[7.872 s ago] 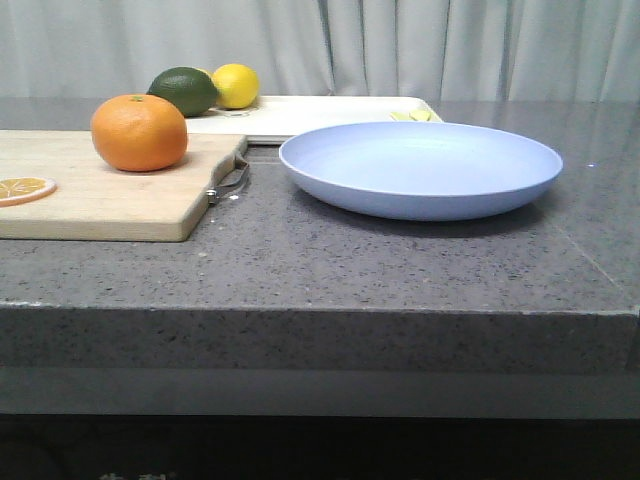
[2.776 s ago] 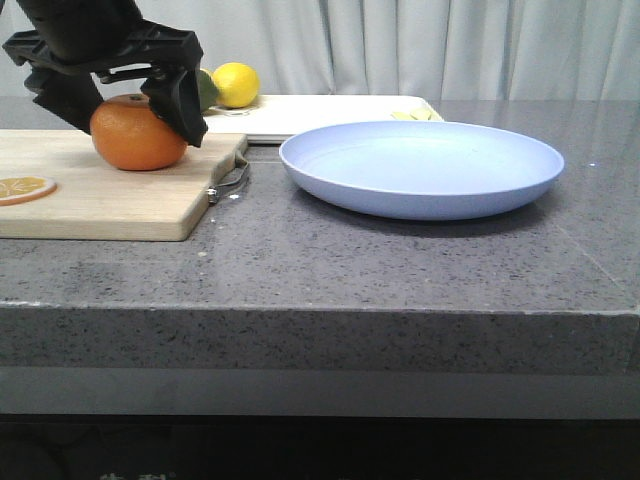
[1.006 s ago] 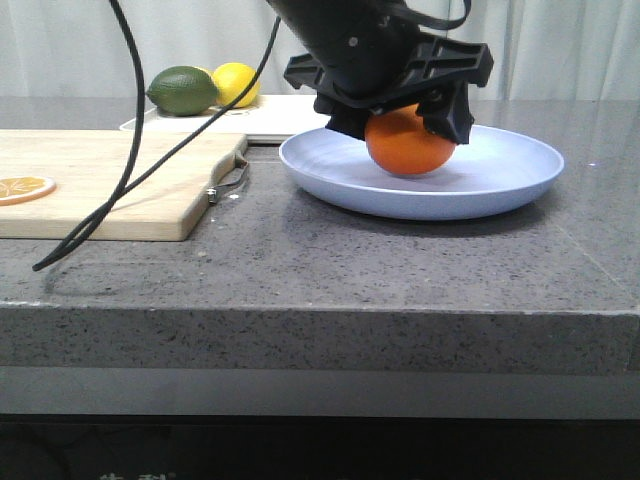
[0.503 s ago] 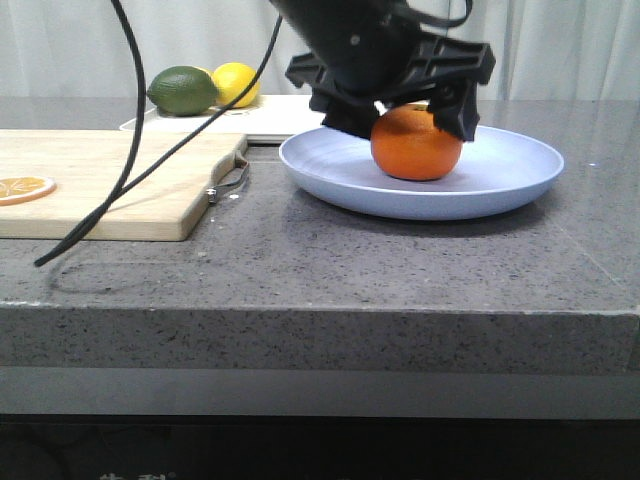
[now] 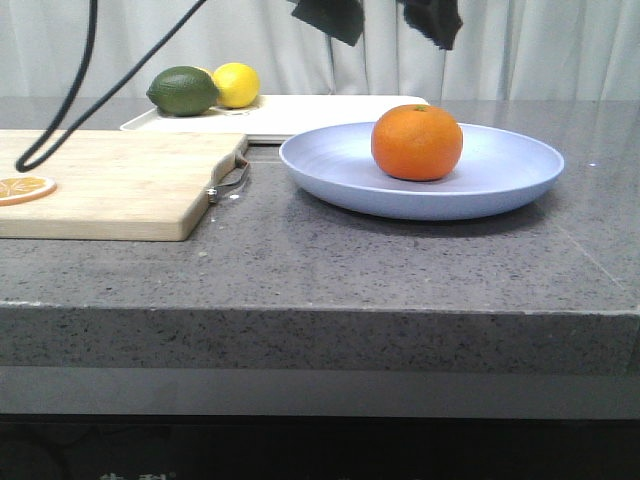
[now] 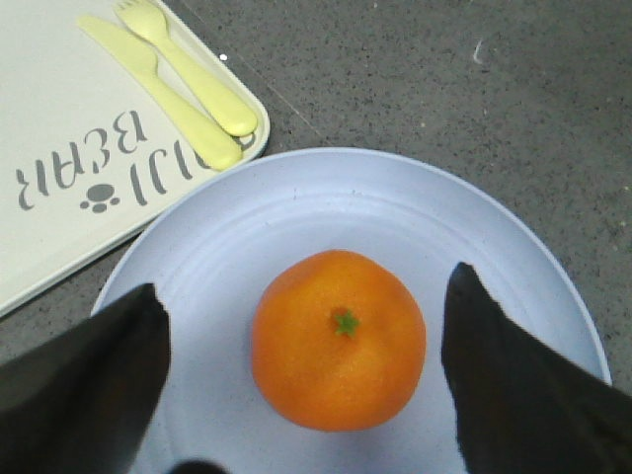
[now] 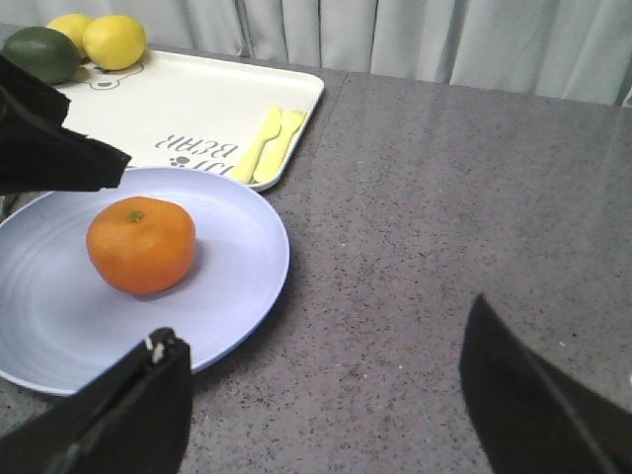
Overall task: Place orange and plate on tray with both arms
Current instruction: 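Open the left gripper and raise it away from the plate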
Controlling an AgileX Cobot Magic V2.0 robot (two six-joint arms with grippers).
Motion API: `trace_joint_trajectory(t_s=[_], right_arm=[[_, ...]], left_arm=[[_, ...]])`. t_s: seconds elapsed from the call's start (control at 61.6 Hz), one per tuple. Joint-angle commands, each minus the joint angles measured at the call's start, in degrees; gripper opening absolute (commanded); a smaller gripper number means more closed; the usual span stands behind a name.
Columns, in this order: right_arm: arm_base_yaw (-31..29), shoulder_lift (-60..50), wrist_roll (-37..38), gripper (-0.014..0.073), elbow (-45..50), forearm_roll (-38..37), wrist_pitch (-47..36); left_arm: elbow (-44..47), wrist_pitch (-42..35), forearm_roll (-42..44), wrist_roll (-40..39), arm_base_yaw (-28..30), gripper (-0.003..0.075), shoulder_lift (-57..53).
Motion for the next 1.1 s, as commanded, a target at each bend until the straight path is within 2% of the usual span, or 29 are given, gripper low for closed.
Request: trace_joint_trajectory(t_s=[0.0,0.13,0.276,0.487,0.649,0.876,1.088], right_arm=[[-0.3,0.3,-0.3,0.0573,-2.1,0.3,-4.3],[-0.3,0.3,-0.3,0.0573,-2.1,0.3,-4.2],[-0.3,0.3,-0.3,0.0573,-2.1,0.3,-4.1],[-0.3,0.3,-0.3,0.0573,-2.1,0.3,-3.8],[-0.3,0.3,-0.3,0.0573,-2.1,0.3,-3.8],[-0.3,0.3,-0.3,0.0573,-2.1,0.3,-3.8],[-0.3,0.3,-0.3,0.0573,-2.1,0.3,-3.5]], left_arm=[[-1.9,-1.2,0.2,0.0,-0.5,0.0385,-3.8],[-1.9,2.0,0.2,0.0,-0.5,0.0170,-3.8],[-1.9,7.3,0.4,0.0,-0.5,-0.0018,-4.0],[-1.9,15.5,4.5,-0.1,-0.5,-0.0017,-6.4],[-1.9,17.9,4.9,-4.7,1.8,-0.0017,-9.8],[-0.5,25.0,4.9,-5.0,11.0,-0.0017,-16.0],[11.1,23.3,4.9,-5.0,20.4,-0.0017,-25.2]])
